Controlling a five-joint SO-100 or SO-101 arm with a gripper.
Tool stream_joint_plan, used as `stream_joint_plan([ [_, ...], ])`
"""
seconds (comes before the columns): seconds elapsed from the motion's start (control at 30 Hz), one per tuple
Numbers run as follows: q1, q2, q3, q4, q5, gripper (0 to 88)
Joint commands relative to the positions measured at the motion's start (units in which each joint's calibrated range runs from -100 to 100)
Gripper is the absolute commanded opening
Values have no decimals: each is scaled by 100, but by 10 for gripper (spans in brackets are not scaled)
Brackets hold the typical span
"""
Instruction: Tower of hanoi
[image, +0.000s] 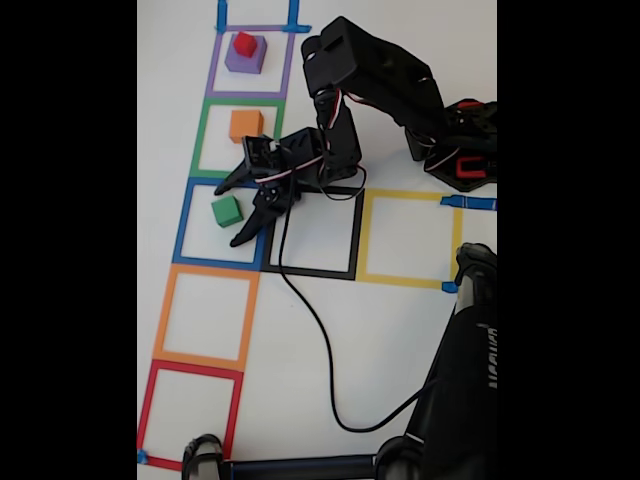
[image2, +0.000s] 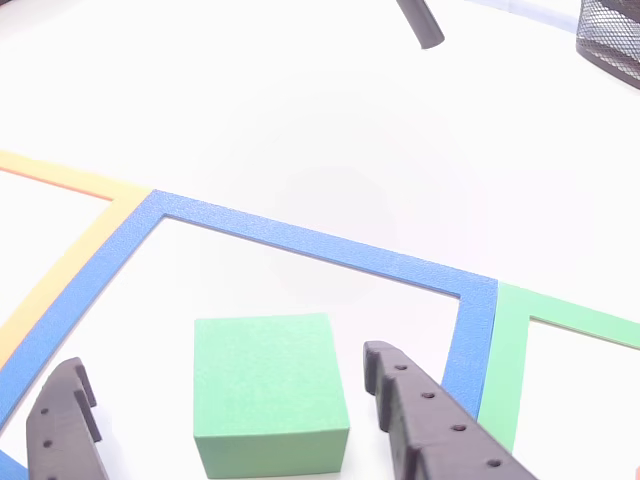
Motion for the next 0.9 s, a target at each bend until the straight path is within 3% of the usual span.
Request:
stream_joint_plan([
  [0.0,-77,-37,-97,-97,36,283],
  [0.53,-144,-45,-61,8,36,108],
  [0.87,-211,-158,-51,210,36,79],
])
